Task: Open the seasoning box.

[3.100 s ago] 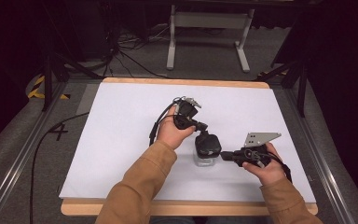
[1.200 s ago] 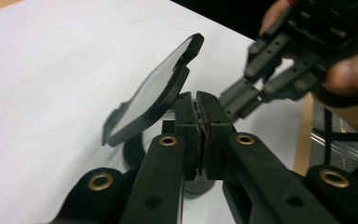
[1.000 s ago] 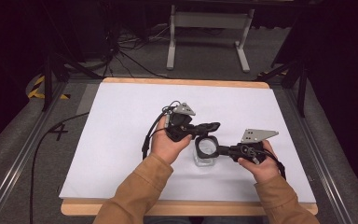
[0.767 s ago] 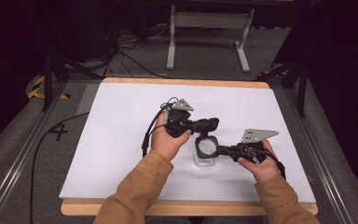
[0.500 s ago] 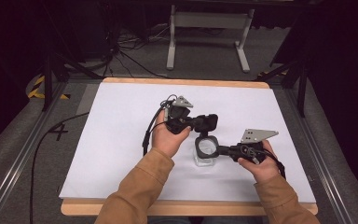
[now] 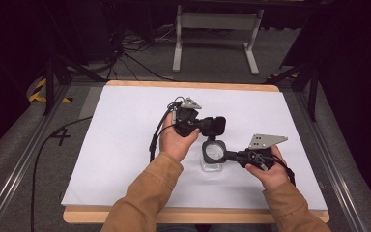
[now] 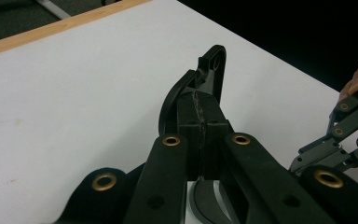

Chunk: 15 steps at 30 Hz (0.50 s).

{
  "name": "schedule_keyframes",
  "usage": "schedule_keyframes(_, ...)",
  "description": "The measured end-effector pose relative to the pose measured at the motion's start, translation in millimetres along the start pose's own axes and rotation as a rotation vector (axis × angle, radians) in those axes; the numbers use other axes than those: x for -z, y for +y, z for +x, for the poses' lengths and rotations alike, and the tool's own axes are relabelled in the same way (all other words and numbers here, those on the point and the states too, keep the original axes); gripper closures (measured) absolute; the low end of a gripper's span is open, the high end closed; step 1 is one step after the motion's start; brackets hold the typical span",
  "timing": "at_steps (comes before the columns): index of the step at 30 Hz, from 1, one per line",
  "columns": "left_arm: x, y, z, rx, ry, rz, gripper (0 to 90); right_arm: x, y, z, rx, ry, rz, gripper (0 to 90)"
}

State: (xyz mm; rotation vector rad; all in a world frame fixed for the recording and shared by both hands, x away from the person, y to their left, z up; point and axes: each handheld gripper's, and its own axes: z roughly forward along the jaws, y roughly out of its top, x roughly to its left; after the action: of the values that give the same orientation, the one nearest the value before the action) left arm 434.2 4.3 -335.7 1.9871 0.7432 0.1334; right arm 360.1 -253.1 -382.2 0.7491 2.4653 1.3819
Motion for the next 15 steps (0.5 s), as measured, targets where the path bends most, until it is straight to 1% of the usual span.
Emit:
schedule_keyframes(1, 1.1, 0.0, -0.6, -0.007, -0.007, 0.005, 88.8, 0.0, 0.0, 0.0, -0.004, 0.001, -0.001, 90.0)
schedule_keyframes(2, 2.1, -0.1, -1.3, -0.005, -0.023, 0.017, 87.6, 0.1, -0.2, -0.4, -0.007, 0.000, -0.001, 90.0)
schedule_keyframes(3, 2.5, -0.6, -2.0, -0.003, -0.040, 0.019, 86.5, 0.2, -0.3, -0.6, -0.007, 0.002, -0.001, 90.0)
schedule_keyframes(4, 4.2, -1.0, -3.4, -0.010, -0.046, 0.024, 85.8, 0.4, -0.1, -0.6, -0.007, 0.006, 0.001, 90.0)
schedule_keyframes(6, 9.2, -2.3, -6.6, -0.033, -0.040, 0.030, 84.1, 1.5, 0.5, -0.8, -0.007, 0.011, 0.009, 90.0)
schedule_keyframes(8, 14.9, -3.4, -7.7, -0.045, -0.050, 0.031, 82.2, 3.0, 1.4, -2.1, -0.011, 0.011, 0.021, 90.0)
schedule_keyframes(11, 26.9, -6.3, -9.0, -0.044, -0.054, 0.015, 80.3, 6.9, 2.8, -6.6, -0.019, 0.000, 0.014, 90.0)
schedule_keyframes(13, 35.5, -8.3, -9.6, -0.046, -0.056, 0.017, 78.7, 11.4, 4.8, -10.4, -0.026, -0.007, 0.002, 90.0)
schedule_keyframes(15, 43.4, -11.2, -11.9, -0.046, -0.048, 0.007, 77.5, 16.4, 7.2, -13.9, -0.031, -0.014, -0.007, 90.0)
